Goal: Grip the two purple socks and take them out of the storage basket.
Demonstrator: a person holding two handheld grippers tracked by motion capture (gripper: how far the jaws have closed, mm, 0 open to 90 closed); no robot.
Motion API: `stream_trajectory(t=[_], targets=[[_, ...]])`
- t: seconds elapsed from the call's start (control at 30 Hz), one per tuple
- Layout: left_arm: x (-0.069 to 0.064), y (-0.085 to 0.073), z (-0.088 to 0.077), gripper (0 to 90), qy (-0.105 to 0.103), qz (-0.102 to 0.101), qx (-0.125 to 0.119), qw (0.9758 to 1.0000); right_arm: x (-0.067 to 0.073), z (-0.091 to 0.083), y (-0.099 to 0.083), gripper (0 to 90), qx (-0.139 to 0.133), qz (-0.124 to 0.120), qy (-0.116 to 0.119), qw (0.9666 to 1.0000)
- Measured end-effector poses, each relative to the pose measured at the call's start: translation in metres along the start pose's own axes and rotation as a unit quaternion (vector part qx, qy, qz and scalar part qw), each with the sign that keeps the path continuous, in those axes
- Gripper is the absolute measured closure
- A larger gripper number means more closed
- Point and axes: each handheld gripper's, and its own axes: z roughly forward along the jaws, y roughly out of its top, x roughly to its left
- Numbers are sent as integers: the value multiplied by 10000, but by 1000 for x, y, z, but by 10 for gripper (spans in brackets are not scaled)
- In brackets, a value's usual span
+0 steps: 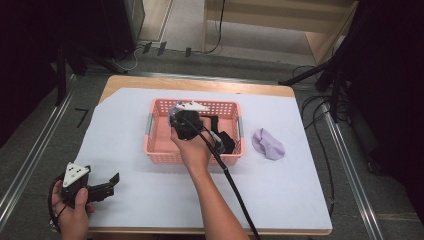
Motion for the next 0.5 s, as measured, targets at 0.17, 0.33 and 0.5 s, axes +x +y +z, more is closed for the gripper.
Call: stream_trajectory(t=[0.17, 0.33, 0.5], targets=[[0, 0, 0, 5, -10, 8, 6, 10000, -5, -13, 0, 853, -396, -58, 38, 9992], [0, 0, 0, 5, 6, 3, 0, 10000, -13, -27, 2, 853, -698, -112, 58, 9975], [0, 0, 0, 5, -2, 10, -3, 10000, -20, -40, 4, 853, -975, -208, 4, 9950]])
